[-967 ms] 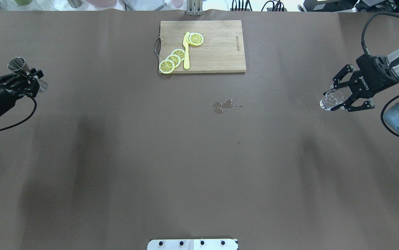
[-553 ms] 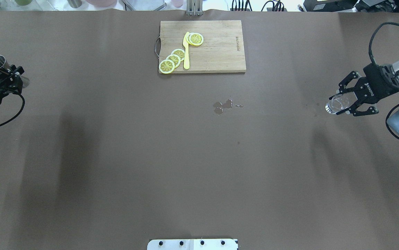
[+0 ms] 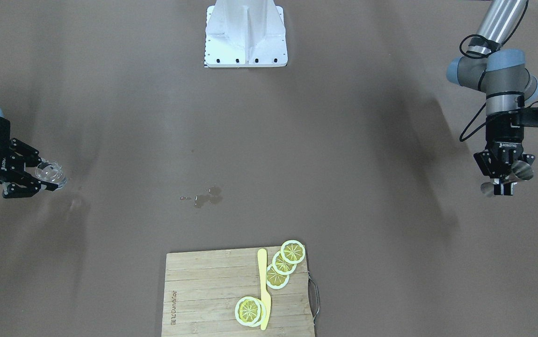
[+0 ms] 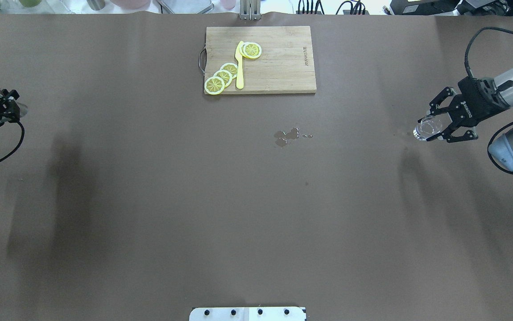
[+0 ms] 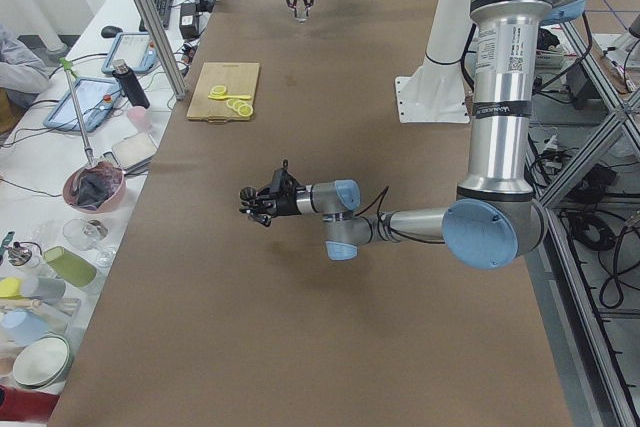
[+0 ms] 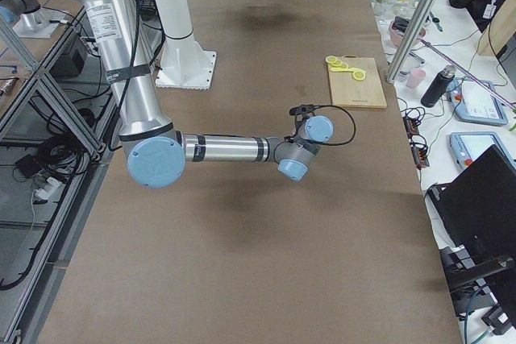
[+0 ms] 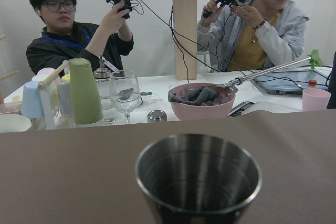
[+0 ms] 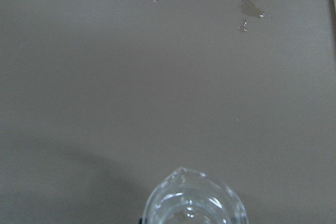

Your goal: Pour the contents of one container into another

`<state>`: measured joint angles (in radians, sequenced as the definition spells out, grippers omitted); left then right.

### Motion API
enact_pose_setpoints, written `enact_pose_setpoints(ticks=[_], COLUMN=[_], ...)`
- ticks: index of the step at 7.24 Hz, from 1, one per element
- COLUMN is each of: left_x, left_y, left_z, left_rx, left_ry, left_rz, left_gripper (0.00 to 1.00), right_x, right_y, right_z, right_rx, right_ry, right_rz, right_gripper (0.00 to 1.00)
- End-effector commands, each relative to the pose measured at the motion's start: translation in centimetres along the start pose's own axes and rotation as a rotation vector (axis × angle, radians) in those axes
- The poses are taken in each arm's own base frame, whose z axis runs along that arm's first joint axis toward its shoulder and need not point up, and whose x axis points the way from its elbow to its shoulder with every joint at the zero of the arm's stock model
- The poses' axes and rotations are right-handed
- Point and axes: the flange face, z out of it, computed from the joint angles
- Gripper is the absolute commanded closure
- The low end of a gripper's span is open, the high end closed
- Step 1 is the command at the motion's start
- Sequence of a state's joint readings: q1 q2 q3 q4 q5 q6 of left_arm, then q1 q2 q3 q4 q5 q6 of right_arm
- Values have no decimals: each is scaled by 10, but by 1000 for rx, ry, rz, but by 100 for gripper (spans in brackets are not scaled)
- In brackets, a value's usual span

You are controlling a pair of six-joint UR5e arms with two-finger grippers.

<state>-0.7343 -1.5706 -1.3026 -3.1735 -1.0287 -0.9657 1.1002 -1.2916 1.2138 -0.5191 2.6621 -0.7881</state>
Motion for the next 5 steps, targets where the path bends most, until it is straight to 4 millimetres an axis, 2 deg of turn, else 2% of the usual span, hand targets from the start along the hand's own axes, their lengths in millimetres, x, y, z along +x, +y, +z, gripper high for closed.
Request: enact_pose_setpoints(ticks=[1,2,3,4,5], left_x=[3,6,31,18,13], left_y=[18,36,61,66,68], left_z=[-14,-30,-46,-75,-97], left_rx=[51,56,71,43,12], left_ry=[-53,-62,-54,-62,-47], left_rz=[-8,10,-12,-30,-28], left_gripper=[100,100,100,100,100], right_x=[28,36,40,40,33], right_y=[-5,-9,-10,-2,17], right_z=[7,6,6,8,13], right_rx=[-8,-24,-40,-57,-53], right_ry=[11,38,65,110,128], right_rz=[34,66,124,140,148], right_gripper=[100,100,100,100,100])
